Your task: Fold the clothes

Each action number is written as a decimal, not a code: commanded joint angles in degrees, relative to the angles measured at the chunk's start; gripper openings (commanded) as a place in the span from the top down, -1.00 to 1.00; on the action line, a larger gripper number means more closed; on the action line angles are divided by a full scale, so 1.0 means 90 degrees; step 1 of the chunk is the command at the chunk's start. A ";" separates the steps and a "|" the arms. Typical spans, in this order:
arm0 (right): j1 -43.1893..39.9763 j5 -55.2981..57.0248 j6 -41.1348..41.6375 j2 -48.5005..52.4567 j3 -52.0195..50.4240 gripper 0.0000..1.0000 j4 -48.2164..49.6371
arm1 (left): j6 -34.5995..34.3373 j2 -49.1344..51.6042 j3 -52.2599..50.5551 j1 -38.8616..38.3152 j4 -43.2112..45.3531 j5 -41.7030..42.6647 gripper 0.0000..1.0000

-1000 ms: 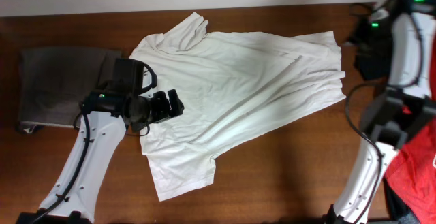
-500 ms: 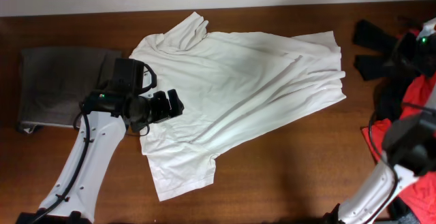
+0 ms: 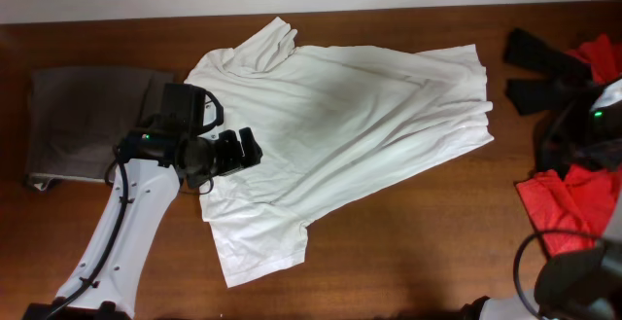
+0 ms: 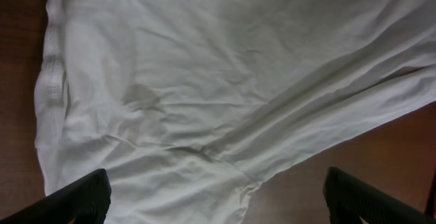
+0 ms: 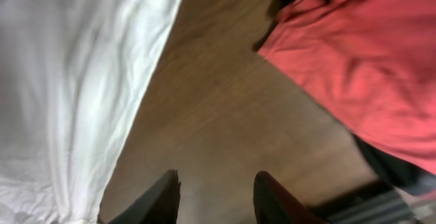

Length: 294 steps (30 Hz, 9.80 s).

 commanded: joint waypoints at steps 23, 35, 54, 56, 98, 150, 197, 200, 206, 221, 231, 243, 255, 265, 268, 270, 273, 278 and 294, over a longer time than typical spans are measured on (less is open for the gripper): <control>0.1464 -0.0886 0.0107 0.1127 -0.3417 0.46 0.5656 | 0.0034 0.0017 0.0012 0.0002 0.0017 -0.0044 -0.99; 0.1464 -0.0255 0.0109 0.1200 -0.3417 0.92 0.6346 | 0.0034 0.0017 0.0012 0.0002 0.0017 -0.0044 -0.99; 0.1460 0.0403 0.0102 0.1928 -0.3417 0.92 0.6909 | 0.0034 0.0017 0.0012 0.0002 0.0017 -0.0044 -0.98; 0.1460 0.0403 0.0104 0.1996 -0.3417 0.92 0.6914 | 0.0034 0.0017 0.0012 0.0002 0.0017 -0.0044 -0.99; 0.0680 0.1292 0.1190 -0.0459 -0.2786 0.90 0.1503 | 0.0034 0.0017 0.0012 0.0002 0.0019 -0.0044 -0.98; 0.0678 0.1207 0.1168 -0.1292 -0.2302 -0.98 0.1464 | -0.0449 0.0024 -0.3458 0.0002 0.0865 -0.0104 1.00; 0.0678 0.1207 0.1168 -0.1292 -0.2302 -0.98 0.1464 | -0.0267 0.0066 0.0194 0.1727 -0.1632 0.0197 1.00; 0.0678 0.1207 0.1171 -0.1292 -0.2302 -0.98 0.1464 | 0.0019 -0.0058 0.1076 0.1275 -0.1644 0.0185 1.00; 0.0678 0.1207 0.1171 -0.1292 -0.2302 -0.98 0.1464 | 0.0420 -0.0058 0.1870 0.0206 -0.1015 -0.0787 1.00; 0.0673 0.1207 0.1171 -0.1292 -0.2302 -0.98 0.1464 | 0.0471 0.2028 0.1914 -0.0075 0.1766 -0.1248 1.00; 0.0673 0.1256 0.1168 -0.1292 -0.2302 -0.98 0.1547 | 0.0680 0.2640 0.1919 -0.0073 0.2086 -0.1479 1.00; 0.0673 0.0578 0.1214 -0.1282 -0.2300 -0.98 0.3014 | 0.0678 0.1175 0.1919 -0.0056 0.1137 -0.1481 1.00; 0.0704 -0.1389 -0.0646 -0.1231 -0.1851 -0.57 0.3089 | 0.0678 0.0792 0.1916 -0.0056 0.0410 -0.1481 -0.98; 0.1472 -0.1105 -0.0646 0.0697 0.0899 0.92 0.2645 | 0.0678 0.0792 0.1916 -0.0056 0.0410 -0.1481 -0.98; 0.1717 -0.0702 -0.0658 0.1685 0.2059 0.93 0.2191 | 0.0680 0.0792 0.1916 -0.0056 0.0413 -0.1481 -0.98; 0.1819 -0.0529 -0.0840 0.2458 0.2907 0.92 0.1875 | 0.0678 0.0792 0.1916 -0.0056 0.0410 -0.1481 -0.98; 0.1865 -0.0500 -0.0957 0.3597 0.4027 0.92 0.1552 | 0.0678 0.0792 0.1916 -0.0056 0.0410 -0.1481 -0.98; 0.1865 -0.0478 -0.1037 0.5013 0.5005 0.92 0.1450 | 0.0678 0.0792 0.1916 -0.0056 0.0410 -0.1481 -0.98; 0.1894 -0.0430 -0.1124 0.6348 0.5000 0.92 0.2419 | 0.0680 0.0792 0.1916 -0.0056 0.0410 -0.1481 -0.98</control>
